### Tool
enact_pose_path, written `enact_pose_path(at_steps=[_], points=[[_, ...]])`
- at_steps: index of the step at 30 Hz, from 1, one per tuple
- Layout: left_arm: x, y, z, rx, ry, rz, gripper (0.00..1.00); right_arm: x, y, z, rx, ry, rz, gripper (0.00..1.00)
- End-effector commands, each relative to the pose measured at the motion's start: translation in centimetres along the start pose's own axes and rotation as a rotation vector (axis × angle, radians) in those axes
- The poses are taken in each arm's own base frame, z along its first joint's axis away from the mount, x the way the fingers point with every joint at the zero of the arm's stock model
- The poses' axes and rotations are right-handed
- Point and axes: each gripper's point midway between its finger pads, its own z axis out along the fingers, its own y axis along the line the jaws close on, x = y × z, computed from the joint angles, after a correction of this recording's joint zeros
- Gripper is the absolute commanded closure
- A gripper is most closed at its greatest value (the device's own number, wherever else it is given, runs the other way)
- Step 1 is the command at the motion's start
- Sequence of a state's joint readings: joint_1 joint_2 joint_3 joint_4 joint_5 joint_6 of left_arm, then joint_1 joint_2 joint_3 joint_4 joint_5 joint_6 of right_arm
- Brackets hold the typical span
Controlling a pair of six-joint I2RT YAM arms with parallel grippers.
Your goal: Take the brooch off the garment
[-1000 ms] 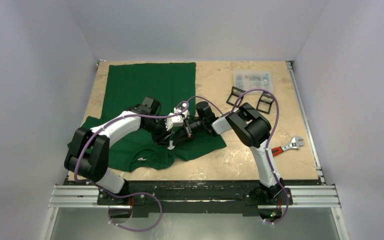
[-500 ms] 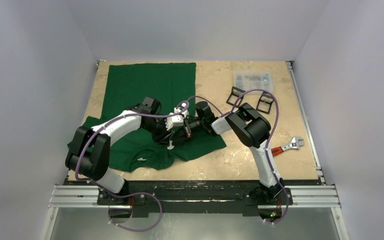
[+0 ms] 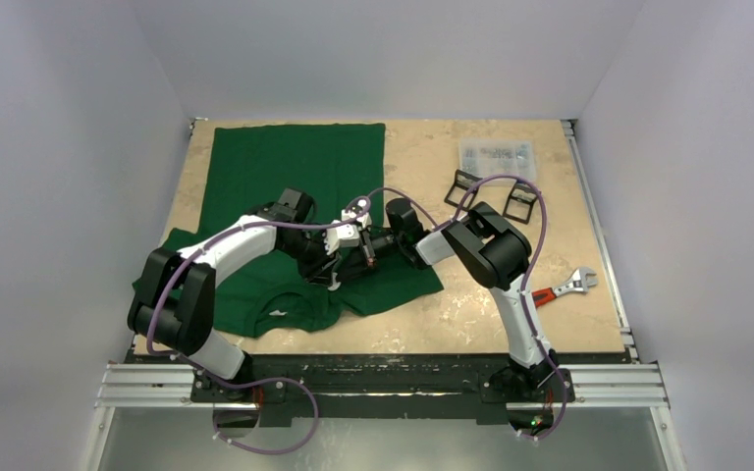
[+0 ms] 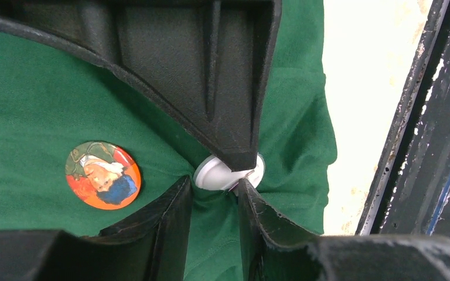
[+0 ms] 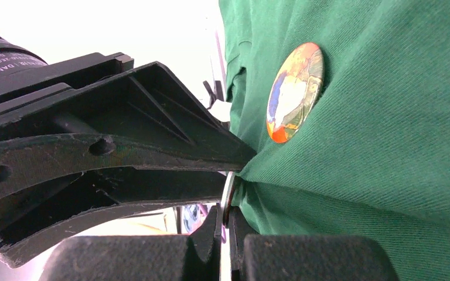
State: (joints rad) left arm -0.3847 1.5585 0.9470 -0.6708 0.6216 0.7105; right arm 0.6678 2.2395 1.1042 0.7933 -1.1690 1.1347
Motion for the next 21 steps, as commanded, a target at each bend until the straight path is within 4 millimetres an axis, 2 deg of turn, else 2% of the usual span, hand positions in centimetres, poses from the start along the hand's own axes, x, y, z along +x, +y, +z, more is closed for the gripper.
enact_pose_path(at_steps=[1, 6, 17, 21], points=[[-1.34, 0.78, 0.08, -0.014, -0.032, 0.039, 0.72, 0.05, 4.08, 0.46, -0.094, 0.035, -0.135, 1.00], [-1.34, 0.93, 0.10, -0.019, -0.027, 0.024, 0.75, 0.35, 4.19, 1.04, -0.094, 0.048, -0.135, 1.00], [-1.30, 1.39, 0.16, -0.048, -0.027, 0.003, 0.75, 0.41, 3.76, 1.39, -0.086, 0.057, -0.119, 1.00], [-1.19, 1.18, 0.09, -0.054, -0.038, 0.017, 0.69, 0.36, 3.88, 1.44, -0.106, 0.055, -0.101, 1.00]])
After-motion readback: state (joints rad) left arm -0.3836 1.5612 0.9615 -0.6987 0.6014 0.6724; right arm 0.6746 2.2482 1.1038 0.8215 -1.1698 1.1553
